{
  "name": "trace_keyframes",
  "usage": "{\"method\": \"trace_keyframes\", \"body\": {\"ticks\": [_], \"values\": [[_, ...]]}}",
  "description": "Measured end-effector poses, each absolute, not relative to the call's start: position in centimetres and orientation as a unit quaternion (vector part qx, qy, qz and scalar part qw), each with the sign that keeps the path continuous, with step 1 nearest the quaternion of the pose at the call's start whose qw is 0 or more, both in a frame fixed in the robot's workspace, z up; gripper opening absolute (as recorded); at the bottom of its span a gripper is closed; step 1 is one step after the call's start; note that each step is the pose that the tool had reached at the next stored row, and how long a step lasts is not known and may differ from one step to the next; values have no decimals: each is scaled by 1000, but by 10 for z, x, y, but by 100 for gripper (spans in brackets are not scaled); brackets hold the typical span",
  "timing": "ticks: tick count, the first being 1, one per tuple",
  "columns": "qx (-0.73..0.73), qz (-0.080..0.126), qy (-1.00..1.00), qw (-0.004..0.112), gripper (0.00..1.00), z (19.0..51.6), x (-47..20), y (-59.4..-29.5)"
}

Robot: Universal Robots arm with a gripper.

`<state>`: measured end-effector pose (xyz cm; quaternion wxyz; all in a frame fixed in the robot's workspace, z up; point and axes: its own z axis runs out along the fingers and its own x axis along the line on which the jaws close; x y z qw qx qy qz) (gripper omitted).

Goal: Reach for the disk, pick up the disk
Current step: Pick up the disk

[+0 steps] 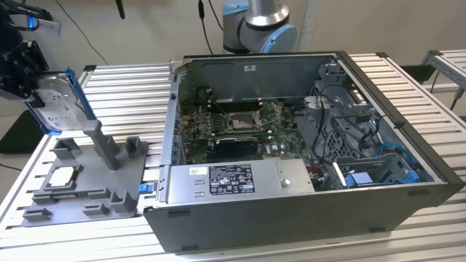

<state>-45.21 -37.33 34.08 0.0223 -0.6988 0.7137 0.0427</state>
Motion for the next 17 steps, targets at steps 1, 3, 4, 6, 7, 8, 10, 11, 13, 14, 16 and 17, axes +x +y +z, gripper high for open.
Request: {"method": "trace_keyframes", "body": {"ticks": [1, 3, 4, 6, 7, 8, 10, 11, 13, 14, 16, 17], "values": [[-699, 43, 714, 22, 0, 343, -452, -373], [-699, 43, 714, 22, 0, 346, -452, -373], [-699, 43, 714, 22, 0, 348, -452, -373], [-699, 43, 714, 22, 0, 351, -452, -373], [-699, 43, 714, 22, 0, 353, -452, -373], [-699, 43, 714, 22, 0, 355, -452, -373], [-699, 43, 714, 22, 0, 358, -452, -373], [-699, 43, 714, 22, 0, 360, -452, -373], [-699, 43, 714, 22, 0, 364, -452, -373], [-699, 43, 714, 22, 0, 365, -452, -373], [-699, 43, 714, 22, 0, 368, -452, -373], [-699, 43, 714, 22, 0, 370, -452, -373]]}}
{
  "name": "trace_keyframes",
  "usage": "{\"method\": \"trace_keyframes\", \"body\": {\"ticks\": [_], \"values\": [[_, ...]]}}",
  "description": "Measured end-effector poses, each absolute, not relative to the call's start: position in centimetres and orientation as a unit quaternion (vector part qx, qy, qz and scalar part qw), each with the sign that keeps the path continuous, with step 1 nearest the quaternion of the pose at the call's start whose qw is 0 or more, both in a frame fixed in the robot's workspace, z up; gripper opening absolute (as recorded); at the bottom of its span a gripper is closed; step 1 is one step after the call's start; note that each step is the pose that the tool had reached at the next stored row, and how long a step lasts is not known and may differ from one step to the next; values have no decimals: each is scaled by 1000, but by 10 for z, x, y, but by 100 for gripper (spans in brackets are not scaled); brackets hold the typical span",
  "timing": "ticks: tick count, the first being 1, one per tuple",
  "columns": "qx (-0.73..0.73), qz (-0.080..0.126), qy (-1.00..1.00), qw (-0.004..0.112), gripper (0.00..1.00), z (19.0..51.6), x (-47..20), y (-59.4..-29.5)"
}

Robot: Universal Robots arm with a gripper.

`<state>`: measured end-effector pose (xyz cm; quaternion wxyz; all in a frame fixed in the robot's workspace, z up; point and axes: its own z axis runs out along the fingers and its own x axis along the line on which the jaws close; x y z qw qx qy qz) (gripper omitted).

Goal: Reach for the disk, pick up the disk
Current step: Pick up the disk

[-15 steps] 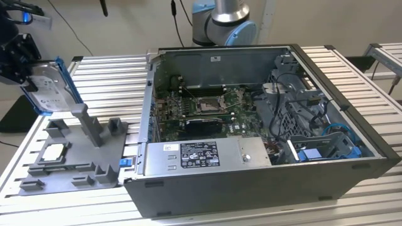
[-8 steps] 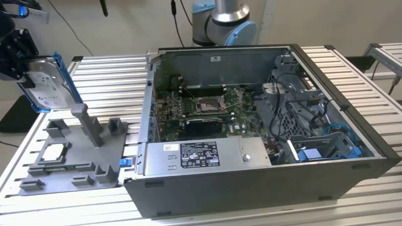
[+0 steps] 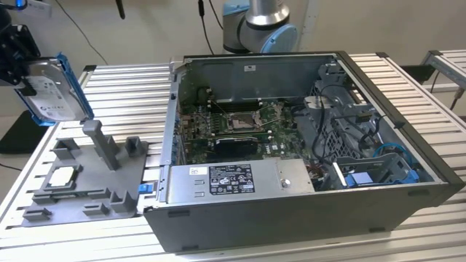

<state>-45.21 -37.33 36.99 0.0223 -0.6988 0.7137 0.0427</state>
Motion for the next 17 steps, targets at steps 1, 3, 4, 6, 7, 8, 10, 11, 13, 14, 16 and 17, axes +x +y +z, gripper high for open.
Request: {"method": "trace_keyframes", "body": {"ticks": [1, 3, 4, 6, 7, 8, 10, 11, 13, 14, 16, 17], "values": [[-699, 43, 714, 22, 0, 372, -452, -373], [-699, 43, 714, 22, 0, 375, -452, -373], [-699, 43, 714, 22, 0, 376, -452, -373], [-699, 43, 714, 22, 0, 379, -452, -373], [-699, 43, 714, 22, 0, 381, -452, -373], [-699, 43, 714, 22, 0, 383, -452, -373], [-699, 43, 714, 22, 0, 386, -452, -373], [-699, 43, 714, 22, 0, 388, -452, -373], [-699, 43, 714, 22, 0, 393, -452, -373], [-699, 43, 714, 22, 0, 395, -452, -373], [-699, 43, 714, 22, 0, 402, -452, -373], [-699, 43, 714, 22, 0, 404, -452, -373]]}}
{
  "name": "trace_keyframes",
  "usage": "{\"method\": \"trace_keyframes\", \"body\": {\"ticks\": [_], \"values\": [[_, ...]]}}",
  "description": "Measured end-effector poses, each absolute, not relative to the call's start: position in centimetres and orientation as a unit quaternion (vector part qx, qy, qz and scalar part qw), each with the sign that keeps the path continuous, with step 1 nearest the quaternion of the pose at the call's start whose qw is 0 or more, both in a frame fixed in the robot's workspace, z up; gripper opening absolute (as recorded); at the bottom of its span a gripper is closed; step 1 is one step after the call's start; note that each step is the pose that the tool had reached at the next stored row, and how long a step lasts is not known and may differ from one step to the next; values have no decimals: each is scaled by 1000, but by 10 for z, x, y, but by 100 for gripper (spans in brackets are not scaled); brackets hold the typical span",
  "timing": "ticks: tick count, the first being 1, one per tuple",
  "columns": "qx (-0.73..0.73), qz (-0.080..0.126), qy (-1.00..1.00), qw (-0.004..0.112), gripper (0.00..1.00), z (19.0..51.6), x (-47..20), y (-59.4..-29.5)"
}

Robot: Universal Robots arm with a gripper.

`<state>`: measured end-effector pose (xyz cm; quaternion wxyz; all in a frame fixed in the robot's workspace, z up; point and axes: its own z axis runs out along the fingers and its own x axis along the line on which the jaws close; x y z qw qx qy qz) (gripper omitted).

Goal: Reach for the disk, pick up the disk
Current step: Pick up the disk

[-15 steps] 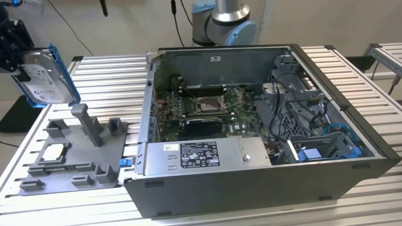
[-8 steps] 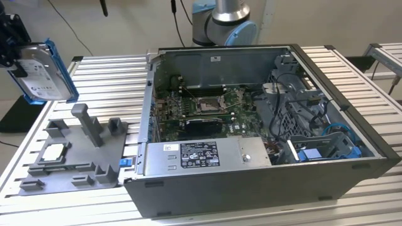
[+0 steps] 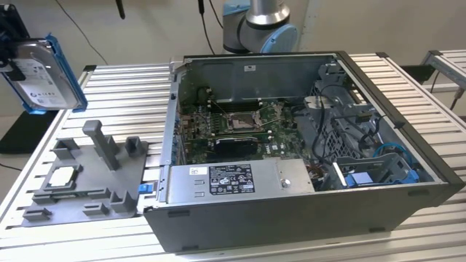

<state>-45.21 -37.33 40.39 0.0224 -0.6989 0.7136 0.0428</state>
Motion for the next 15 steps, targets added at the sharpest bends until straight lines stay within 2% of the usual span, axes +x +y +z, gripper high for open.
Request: {"method": "trace_keyframes", "body": {"ticks": [15], "values": [[-699, 43, 713, 24, 0, 429, -452, -373]]}}
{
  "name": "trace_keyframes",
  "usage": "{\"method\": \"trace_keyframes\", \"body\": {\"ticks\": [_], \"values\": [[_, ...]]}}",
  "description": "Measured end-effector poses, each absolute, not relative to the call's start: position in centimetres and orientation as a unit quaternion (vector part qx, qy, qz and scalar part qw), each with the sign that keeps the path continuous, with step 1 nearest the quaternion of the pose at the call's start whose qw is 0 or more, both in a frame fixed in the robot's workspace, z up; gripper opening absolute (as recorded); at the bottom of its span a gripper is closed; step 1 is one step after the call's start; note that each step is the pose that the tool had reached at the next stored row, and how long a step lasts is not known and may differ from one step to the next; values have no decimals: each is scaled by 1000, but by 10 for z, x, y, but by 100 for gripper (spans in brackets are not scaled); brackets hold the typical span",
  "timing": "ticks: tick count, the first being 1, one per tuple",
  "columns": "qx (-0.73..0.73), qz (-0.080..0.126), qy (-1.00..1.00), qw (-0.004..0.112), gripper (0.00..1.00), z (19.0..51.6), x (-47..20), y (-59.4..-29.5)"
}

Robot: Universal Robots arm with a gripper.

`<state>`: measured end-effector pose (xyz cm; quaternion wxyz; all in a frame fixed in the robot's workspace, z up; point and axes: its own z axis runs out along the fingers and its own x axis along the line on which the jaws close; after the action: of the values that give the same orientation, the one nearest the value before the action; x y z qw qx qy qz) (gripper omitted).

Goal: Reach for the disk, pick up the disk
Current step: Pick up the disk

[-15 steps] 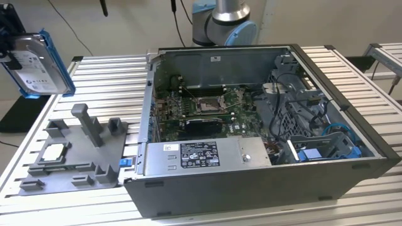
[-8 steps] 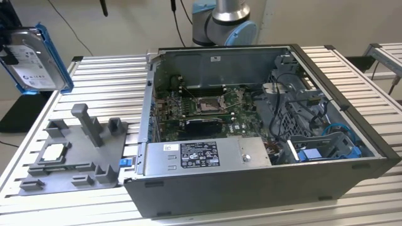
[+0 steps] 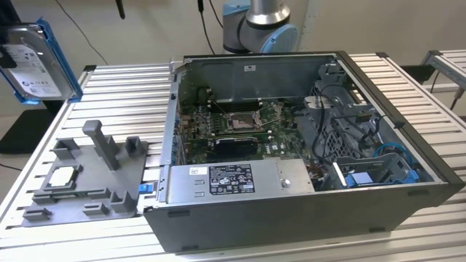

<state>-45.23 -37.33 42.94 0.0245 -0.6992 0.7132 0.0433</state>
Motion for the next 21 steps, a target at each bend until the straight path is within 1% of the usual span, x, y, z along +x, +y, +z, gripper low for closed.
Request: {"method": "trace_keyframes", "body": {"ticks": [21], "values": [[-700, 43, 713, 24, 0, 489, -452, -373]]}}
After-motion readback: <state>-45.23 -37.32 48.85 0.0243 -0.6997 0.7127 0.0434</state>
